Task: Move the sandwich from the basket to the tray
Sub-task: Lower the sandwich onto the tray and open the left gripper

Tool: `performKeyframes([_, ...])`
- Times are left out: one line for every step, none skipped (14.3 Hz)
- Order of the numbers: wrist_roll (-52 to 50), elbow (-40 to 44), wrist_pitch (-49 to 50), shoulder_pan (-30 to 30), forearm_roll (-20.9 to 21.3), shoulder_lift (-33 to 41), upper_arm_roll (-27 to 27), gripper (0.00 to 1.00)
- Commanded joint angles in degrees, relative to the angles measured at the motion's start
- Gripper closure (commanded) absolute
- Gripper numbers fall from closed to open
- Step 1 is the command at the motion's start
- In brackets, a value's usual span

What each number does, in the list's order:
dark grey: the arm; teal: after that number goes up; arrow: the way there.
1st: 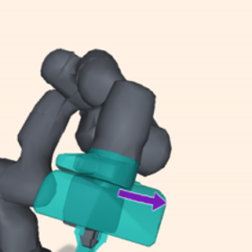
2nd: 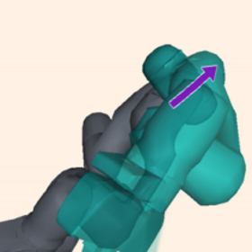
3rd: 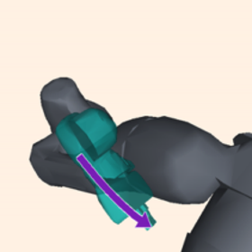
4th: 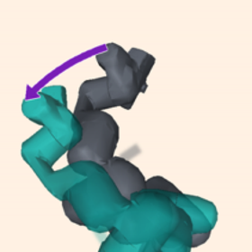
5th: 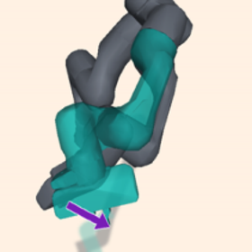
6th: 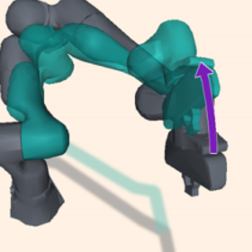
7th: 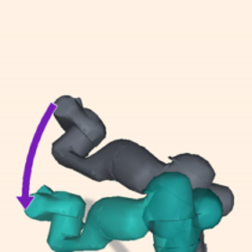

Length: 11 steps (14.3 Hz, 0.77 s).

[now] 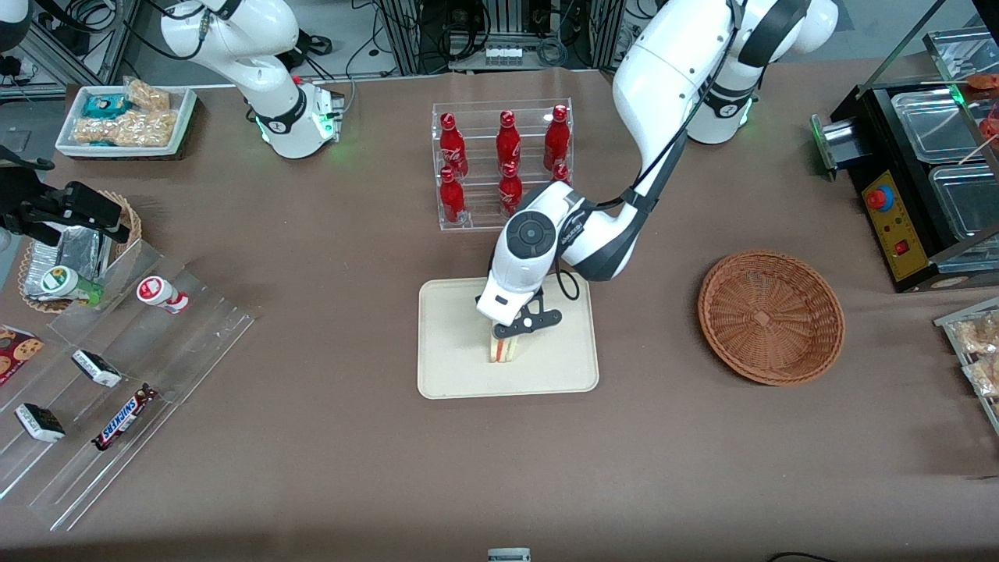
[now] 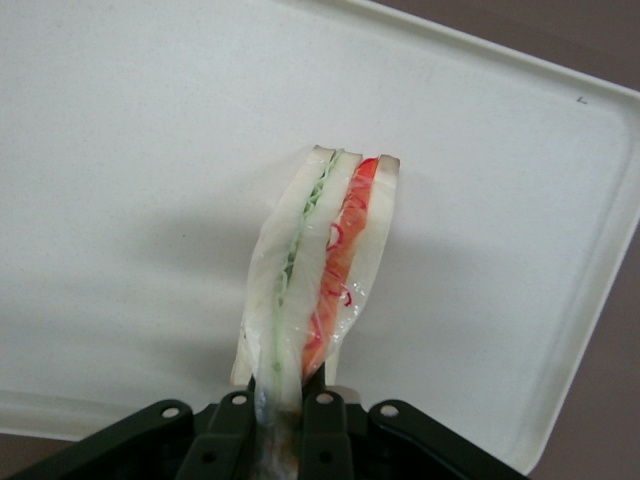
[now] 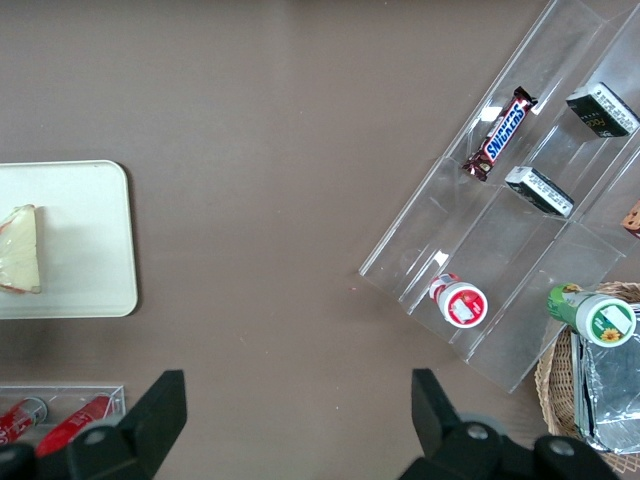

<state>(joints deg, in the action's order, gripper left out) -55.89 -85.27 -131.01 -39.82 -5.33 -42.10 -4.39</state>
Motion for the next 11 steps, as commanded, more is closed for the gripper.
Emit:
performKeyframes([0.52, 1.69, 0.14, -0.52, 0.41, -0.62, 0.7, 0.03])
performKeyframes([0.61, 1.69, 0.23, -0.44, 0.41, -0.01, 0.79, 0.0])
performKeyframes([0.61, 2.21, 0.23, -0.43, 1.11, 0.69, 1.14, 0.0])
performKeyframes([0.52, 2.83, 0.41, -0.43, 2.33, 1.57, 1.23, 0.0])
performKeyframes([0.44, 2.66, 0.84, -0.26, 2.86, 2.88, 1.23, 0.0])
performKeyframes([-0.43, 2.31, 1.63, -0.17, 2.87, 4.64, 1.23, 0.0])
performKeyframes([-2.01, 2.31, 4.34, -0.08, 2.87, 6.13, 1.23, 0.0])
performKeyframes([-2.37, 2.57, 7.06, -0.08, 2.96, 7.37, 1.31, 0.0])
performKeyframes([-2.03, 2.39, 8.39, 0.09, 2.96, 8.95, 1.92, 0.0])
performKeyframes([-1.59, 2.22, 9.45, 0.79, 3.04, 10.61, 2.98, 0.0])
performKeyframes([-0.8, 1.96, 11.72, 1.67, 2.96, 11.94, 3.42, 0.0])
